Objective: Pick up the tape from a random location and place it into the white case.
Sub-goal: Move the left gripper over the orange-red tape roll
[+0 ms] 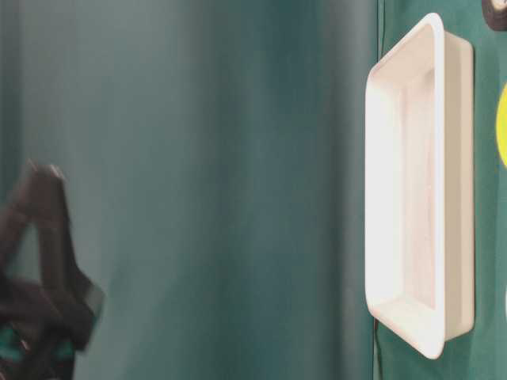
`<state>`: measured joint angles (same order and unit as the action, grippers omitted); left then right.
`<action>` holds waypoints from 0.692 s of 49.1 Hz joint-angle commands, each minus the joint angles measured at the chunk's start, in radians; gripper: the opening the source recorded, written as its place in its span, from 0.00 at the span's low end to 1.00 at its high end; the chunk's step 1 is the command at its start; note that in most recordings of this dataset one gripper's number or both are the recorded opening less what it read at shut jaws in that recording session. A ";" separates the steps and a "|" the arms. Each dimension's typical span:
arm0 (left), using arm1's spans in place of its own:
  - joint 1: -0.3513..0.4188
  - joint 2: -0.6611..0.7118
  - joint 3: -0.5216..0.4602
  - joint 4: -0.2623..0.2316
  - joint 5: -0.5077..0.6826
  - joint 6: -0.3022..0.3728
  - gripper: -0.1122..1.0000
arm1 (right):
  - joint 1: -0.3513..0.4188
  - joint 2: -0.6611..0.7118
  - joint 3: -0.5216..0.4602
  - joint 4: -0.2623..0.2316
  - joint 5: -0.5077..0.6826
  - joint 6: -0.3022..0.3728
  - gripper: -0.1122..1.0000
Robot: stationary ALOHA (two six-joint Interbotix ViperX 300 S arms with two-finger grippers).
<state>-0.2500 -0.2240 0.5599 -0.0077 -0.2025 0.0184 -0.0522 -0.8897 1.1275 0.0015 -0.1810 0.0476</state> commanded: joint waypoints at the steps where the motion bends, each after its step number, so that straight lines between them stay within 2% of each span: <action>1: -0.009 0.008 -0.051 0.000 -0.003 0.014 0.97 | -0.002 0.005 -0.026 0.000 -0.005 0.000 0.90; 7: -0.012 0.026 -0.074 -0.002 -0.003 0.031 0.97 | -0.002 0.005 -0.026 0.000 -0.005 0.000 0.90; 25: -0.014 0.031 -0.083 -0.002 0.015 0.025 0.97 | -0.002 0.006 -0.026 -0.002 -0.003 0.000 0.90; 34: -0.017 0.048 -0.118 -0.011 0.109 0.021 0.97 | -0.002 0.006 -0.026 -0.002 -0.002 0.000 0.90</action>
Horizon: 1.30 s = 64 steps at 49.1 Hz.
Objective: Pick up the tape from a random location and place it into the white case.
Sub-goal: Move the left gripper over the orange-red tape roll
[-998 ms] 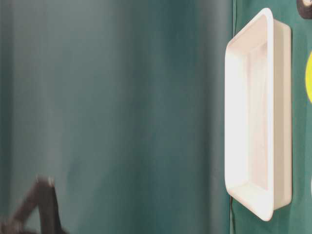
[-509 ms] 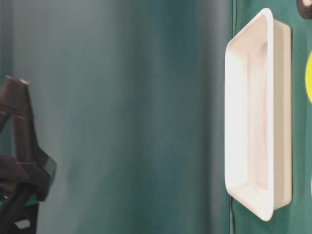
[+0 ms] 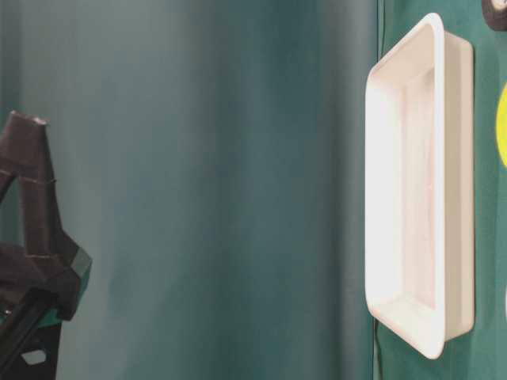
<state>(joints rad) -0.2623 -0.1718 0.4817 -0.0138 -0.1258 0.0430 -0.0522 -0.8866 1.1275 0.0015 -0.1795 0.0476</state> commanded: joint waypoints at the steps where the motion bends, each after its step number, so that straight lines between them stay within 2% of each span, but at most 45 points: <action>1: -0.005 -0.002 -0.048 -0.005 0.051 -0.003 0.97 | -0.002 0.003 -0.026 -0.002 -0.003 0.000 0.90; 11: -0.017 0.041 -0.163 -0.005 0.281 -0.008 0.97 | -0.002 0.003 -0.026 -0.002 0.003 0.002 0.90; 26: -0.017 0.144 -0.360 -0.003 0.699 -0.069 0.97 | -0.002 0.003 -0.026 -0.002 0.017 0.000 0.90; 40: -0.021 0.241 -0.548 0.006 1.012 -0.074 0.97 | -0.002 0.003 -0.026 0.000 0.020 0.002 0.90; 50: -0.021 0.281 -0.624 0.015 1.149 -0.072 0.97 | -0.002 0.003 -0.026 -0.002 0.020 0.002 0.90; 64: -0.020 0.288 -0.638 0.015 1.177 -0.074 0.97 | -0.002 0.005 -0.026 -0.002 0.020 0.002 0.90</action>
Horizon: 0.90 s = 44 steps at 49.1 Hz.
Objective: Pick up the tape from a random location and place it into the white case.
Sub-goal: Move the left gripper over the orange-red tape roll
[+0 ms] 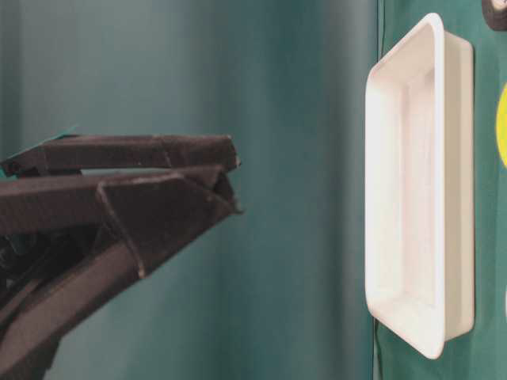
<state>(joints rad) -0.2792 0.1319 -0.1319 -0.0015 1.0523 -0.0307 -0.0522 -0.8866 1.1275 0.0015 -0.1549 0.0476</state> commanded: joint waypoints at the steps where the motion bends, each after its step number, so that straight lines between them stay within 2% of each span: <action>1: -0.003 -0.017 -0.025 0.003 -0.002 0.002 0.97 | -0.002 0.005 -0.026 -0.002 -0.005 0.002 0.90; 20: 0.005 -0.017 -0.017 0.003 -0.009 0.002 0.97 | -0.002 0.015 -0.025 -0.002 -0.005 0.002 0.90; 29: 0.012 -0.015 0.017 0.008 -0.023 0.002 0.97 | -0.002 0.017 -0.025 -0.002 -0.005 0.000 0.90; 44: 0.015 -0.012 0.117 0.008 -0.149 0.006 0.97 | -0.002 0.018 -0.025 -0.008 -0.005 -0.002 0.90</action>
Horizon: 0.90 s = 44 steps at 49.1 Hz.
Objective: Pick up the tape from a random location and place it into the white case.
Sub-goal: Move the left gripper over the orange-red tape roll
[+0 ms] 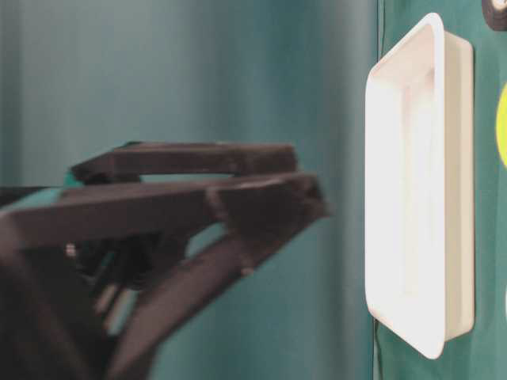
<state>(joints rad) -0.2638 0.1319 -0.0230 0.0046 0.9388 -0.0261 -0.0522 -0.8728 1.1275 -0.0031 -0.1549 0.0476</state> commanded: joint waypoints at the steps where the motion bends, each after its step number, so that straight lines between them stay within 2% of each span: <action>1: 0.000 -0.012 0.015 0.002 -0.044 0.002 0.97 | -0.002 0.003 -0.025 -0.003 -0.005 -0.002 0.90; 12: 0.000 0.017 0.083 0.003 -0.124 0.002 0.97 | -0.002 0.005 -0.023 -0.005 -0.003 -0.002 0.90; 33: -0.002 0.061 0.127 0.002 -0.219 0.002 0.97 | -0.002 0.023 -0.021 -0.005 0.002 -0.002 0.90; 44: -0.002 0.071 0.202 0.002 -0.270 0.003 0.97 | -0.002 0.028 -0.020 -0.005 0.005 -0.002 0.90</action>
<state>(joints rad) -0.2638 0.2132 0.1718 0.0046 0.6826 -0.0245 -0.0522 -0.8483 1.1275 -0.0061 -0.1488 0.0476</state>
